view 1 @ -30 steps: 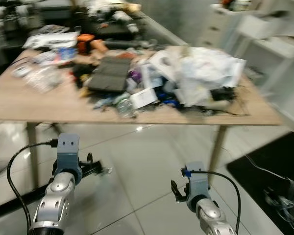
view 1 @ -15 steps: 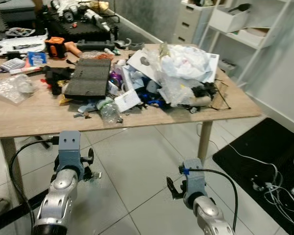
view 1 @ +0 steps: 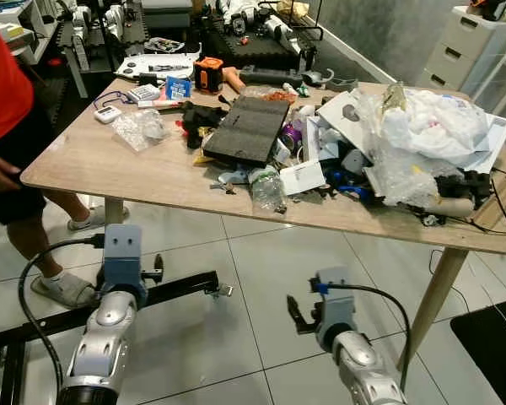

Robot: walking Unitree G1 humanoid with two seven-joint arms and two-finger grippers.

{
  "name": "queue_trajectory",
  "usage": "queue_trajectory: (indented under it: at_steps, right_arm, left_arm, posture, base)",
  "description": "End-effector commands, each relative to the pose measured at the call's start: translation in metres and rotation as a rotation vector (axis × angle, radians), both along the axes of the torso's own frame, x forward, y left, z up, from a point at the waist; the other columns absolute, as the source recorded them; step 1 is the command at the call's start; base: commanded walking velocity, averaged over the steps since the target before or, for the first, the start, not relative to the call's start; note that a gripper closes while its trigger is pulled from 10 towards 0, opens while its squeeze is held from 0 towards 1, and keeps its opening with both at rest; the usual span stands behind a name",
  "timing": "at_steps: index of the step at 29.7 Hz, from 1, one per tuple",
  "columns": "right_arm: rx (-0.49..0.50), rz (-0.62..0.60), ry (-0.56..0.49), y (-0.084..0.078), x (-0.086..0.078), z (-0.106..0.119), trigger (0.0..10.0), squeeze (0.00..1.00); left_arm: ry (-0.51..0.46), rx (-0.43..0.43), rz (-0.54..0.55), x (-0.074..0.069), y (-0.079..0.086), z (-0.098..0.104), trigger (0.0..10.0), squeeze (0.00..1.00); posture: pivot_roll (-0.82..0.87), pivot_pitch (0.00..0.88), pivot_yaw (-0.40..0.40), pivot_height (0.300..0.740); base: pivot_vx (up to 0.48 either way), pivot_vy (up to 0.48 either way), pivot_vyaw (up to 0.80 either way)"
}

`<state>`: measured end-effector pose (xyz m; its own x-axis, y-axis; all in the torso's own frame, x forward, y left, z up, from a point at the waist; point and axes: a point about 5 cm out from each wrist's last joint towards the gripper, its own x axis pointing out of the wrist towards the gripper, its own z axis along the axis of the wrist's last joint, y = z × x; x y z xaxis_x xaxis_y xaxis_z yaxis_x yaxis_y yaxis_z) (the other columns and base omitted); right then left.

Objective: Picking trash to rubbish bin

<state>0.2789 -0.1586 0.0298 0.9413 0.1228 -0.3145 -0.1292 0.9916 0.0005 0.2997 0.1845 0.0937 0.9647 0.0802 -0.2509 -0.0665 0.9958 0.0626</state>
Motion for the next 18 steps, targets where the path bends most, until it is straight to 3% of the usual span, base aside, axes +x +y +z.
queue_trajectory:
  at_steps: [1,9,18]
  right_arm:
    - [0.017,-0.024,-0.007,-0.002,-0.001,0.000,10.0,0.00]
    - [0.028,-0.033,-0.028,-0.002,0.003,0.005,10.0,0.00]
    - [0.041,-0.013,-0.113,0.002,0.010,0.020,10.0,0.00]
  left_arm:
    - [-0.026,0.005,-0.016,0.003,-0.001,0.005,10.0,0.00]
    - [-0.047,-0.025,-0.035,0.007,-0.003,0.012,10.0,0.00]
    - [-0.065,-0.041,-0.041,0.008,-0.005,0.015,10.0,0.00]
  posture:
    - [0.01,0.162,-0.028,0.740]
    - [0.01,0.159,-0.024,0.740]
    - [0.01,0.162,-0.029,0.740]
  base:
    - [0.000,0.000,0.00]
    - [0.000,0.000,0.00]
    - [0.305,0.000,0.00]
